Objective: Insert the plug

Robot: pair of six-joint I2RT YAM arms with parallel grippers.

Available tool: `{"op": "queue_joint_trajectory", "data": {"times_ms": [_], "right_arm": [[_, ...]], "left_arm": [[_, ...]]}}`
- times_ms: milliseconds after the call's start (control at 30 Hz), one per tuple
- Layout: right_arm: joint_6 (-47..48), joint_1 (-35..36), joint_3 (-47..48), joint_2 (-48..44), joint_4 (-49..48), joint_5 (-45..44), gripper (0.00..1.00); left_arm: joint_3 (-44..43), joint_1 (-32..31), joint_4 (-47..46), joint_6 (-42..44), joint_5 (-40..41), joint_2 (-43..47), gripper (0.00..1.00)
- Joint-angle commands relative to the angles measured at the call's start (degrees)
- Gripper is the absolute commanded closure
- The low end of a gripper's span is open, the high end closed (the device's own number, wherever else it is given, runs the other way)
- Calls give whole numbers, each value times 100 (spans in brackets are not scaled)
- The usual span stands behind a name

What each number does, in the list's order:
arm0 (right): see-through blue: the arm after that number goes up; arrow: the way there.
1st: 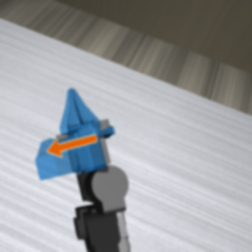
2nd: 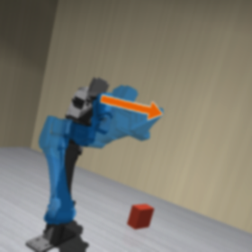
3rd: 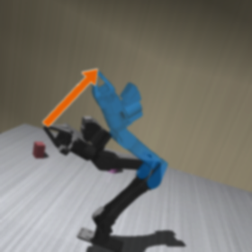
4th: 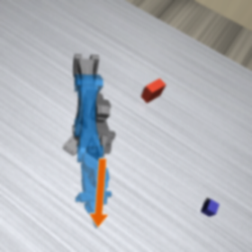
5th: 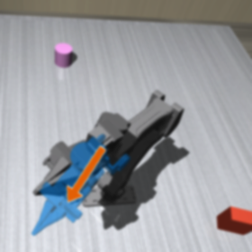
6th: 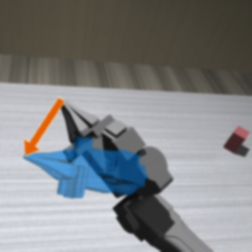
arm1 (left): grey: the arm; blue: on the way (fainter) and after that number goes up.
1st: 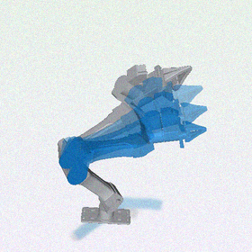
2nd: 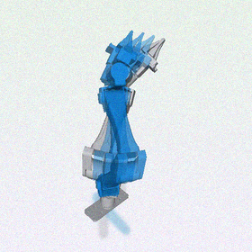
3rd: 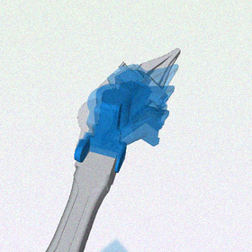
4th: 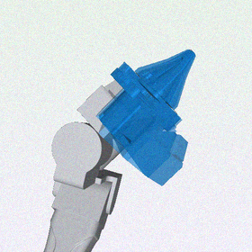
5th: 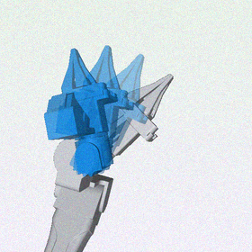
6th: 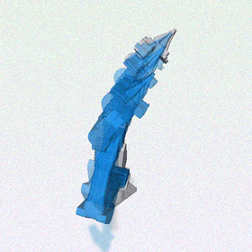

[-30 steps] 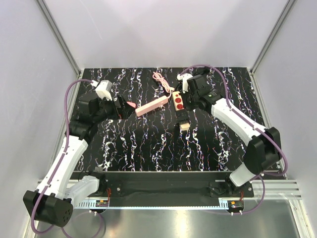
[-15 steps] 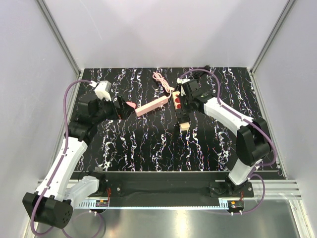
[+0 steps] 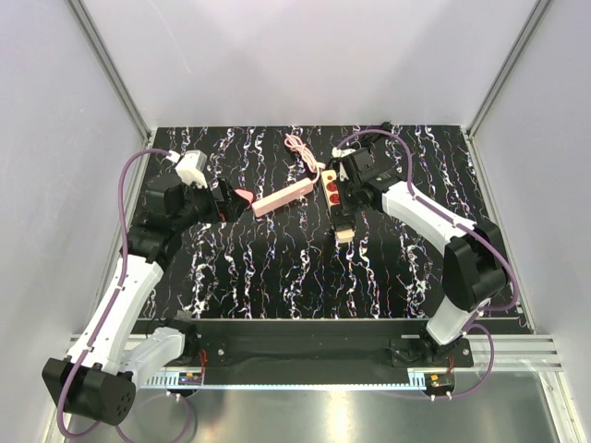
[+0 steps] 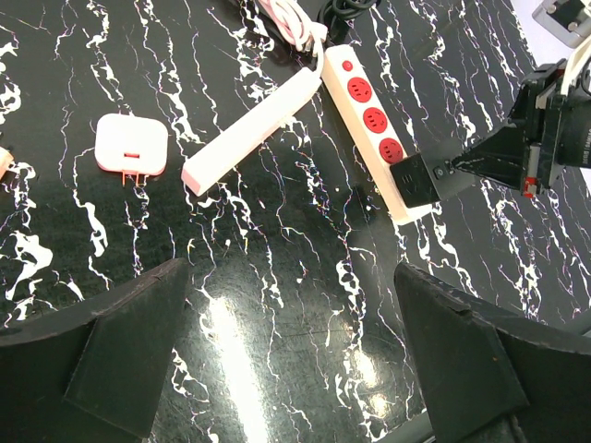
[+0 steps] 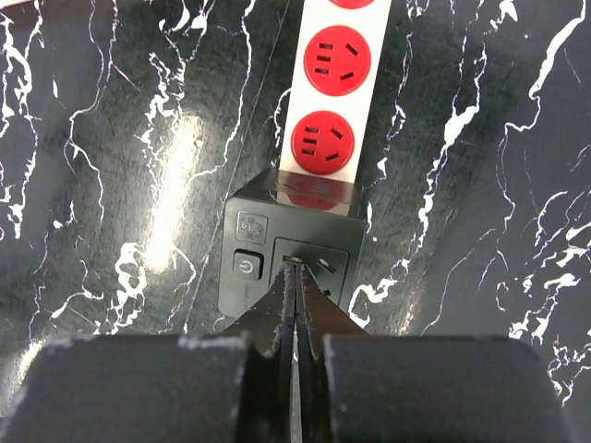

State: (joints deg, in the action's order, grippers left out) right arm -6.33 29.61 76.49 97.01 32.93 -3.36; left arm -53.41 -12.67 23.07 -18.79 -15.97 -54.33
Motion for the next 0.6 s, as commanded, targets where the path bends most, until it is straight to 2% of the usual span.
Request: {"op": "queue_joint_trajectory", "data": {"times_ms": [0,567], "right_arm": [[-62,-34,252,-218,293,168,100],[97,-25,831,-411,451,318,100]], "left_arm": [[23,19,-171,112,94,80,1],[15,27,-171,86,67,10,1]]}}
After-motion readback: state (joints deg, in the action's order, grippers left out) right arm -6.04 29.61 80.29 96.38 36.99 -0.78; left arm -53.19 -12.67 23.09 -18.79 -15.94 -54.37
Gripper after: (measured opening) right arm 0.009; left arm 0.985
